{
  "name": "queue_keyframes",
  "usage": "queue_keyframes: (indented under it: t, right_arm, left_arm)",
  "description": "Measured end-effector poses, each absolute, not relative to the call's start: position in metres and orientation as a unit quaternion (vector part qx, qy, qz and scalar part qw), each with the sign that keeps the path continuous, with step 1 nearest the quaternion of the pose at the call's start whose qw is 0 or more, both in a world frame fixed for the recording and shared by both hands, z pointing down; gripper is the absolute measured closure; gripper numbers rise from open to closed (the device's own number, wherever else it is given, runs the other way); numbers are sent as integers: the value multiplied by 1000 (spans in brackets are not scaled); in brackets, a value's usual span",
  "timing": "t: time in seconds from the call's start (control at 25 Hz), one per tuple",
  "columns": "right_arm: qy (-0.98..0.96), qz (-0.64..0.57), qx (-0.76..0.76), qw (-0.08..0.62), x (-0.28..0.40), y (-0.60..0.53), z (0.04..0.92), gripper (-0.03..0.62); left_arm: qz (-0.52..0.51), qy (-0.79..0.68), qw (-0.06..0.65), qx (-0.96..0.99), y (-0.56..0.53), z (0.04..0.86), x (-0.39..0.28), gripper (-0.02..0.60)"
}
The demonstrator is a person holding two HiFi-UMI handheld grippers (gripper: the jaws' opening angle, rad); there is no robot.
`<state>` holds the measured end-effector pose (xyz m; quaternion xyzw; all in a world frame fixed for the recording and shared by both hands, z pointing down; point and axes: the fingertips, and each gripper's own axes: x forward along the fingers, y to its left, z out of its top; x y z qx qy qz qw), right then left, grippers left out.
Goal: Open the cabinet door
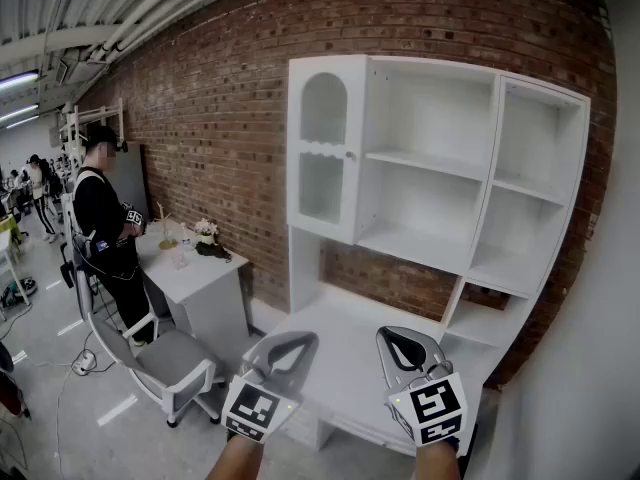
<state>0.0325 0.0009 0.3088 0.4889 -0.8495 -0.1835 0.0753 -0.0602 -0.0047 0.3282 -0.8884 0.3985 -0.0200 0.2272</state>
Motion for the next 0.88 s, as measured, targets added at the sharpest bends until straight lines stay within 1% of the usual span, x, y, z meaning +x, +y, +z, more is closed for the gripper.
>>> queue_keyframes:
  t: [0.88]
  right_arm:
    - [-861,-182,472,53,81,10,308,589]
  left_arm:
    - [-29,426,234,-874,13,331,-14,580]
